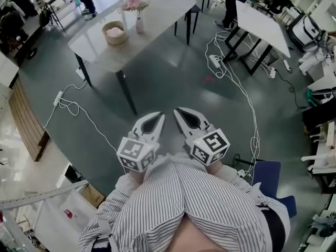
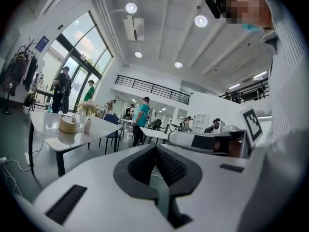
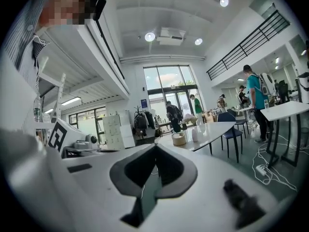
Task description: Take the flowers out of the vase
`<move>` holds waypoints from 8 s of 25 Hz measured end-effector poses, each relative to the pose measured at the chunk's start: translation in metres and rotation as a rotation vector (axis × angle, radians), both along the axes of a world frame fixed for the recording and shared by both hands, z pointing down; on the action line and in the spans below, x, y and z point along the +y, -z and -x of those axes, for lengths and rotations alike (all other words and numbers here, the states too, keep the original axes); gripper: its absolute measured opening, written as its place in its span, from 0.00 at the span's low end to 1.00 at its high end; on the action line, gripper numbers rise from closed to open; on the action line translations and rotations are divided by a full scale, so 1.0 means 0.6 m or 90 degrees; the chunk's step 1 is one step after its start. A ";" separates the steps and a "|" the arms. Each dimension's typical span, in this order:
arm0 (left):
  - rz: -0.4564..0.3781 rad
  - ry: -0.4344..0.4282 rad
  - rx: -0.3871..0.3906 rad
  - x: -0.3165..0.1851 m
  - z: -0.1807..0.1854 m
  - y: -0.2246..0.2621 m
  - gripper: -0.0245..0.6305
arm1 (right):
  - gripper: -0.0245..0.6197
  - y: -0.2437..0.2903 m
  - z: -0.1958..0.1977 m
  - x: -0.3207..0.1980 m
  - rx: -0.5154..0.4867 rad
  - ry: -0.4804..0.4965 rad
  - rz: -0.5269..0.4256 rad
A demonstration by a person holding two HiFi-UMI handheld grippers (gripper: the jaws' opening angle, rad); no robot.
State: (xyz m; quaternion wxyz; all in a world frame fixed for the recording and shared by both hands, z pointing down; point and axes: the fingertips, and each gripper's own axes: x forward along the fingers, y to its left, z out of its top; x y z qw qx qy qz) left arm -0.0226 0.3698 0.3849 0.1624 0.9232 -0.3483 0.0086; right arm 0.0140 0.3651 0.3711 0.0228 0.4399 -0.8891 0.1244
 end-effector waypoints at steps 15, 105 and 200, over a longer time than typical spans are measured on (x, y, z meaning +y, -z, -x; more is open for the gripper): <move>0.002 0.037 0.000 -0.174 0.021 -0.022 0.06 | 0.06 -0.047 0.000 -0.163 0.001 0.014 0.032; 0.040 0.077 -0.005 -1.085 0.087 -0.049 0.06 | 0.06 -0.061 0.091 -1.077 -0.020 0.080 0.063; 0.124 0.316 -0.128 -1.252 0.097 -0.238 0.26 | 0.06 -0.119 0.024 -1.173 -0.003 0.155 0.133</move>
